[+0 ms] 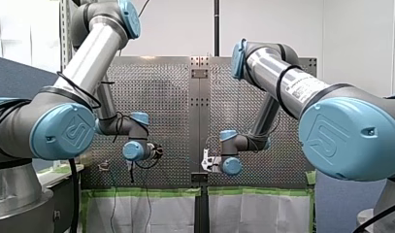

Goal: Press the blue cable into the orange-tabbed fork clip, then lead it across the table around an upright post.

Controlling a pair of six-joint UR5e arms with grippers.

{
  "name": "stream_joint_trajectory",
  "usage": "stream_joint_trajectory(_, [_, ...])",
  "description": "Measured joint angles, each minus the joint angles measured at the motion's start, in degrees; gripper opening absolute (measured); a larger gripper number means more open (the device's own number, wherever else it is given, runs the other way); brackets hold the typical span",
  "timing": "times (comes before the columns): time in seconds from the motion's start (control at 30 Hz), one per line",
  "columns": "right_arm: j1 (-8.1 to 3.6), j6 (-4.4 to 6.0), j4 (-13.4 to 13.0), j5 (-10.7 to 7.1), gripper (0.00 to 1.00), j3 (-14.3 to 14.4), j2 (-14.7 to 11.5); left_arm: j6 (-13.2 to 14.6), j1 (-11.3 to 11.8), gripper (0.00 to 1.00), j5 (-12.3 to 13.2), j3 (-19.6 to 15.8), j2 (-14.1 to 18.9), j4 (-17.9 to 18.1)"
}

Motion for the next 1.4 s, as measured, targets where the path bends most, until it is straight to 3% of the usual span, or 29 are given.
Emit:
stream_joint_trajectory(0.4, [0.00, 0.01, 0.20, -0.09, 0.00, 0.00, 0.12, -2.23, -1.35, 1.00, 0.17, 1.93, -0.06, -0.26])
stream_joint_trajectory(0.83, [-0.05, 0.92, 0.46, -0.18, 0.00, -0.01, 0.13, -3.42, -2.51, 1.00, -1.20, 3.39, -0.09, -1.47])
stream_joint_trajectory(1.13, [0.05, 1.21, 0.95, -0.18, 0.00, 0.00, 0.13, -3.36, -2.78, 1.00, -2.22, 4.27, -0.23, -2.78])
stream_joint_trajectory(1.4, [0.06, 1.16, 1.58, -0.19, 0.00, 0.01, 0.13, -0.25, -3.60, 1.00, -4.50, 7.57, -3.61, -4.02])
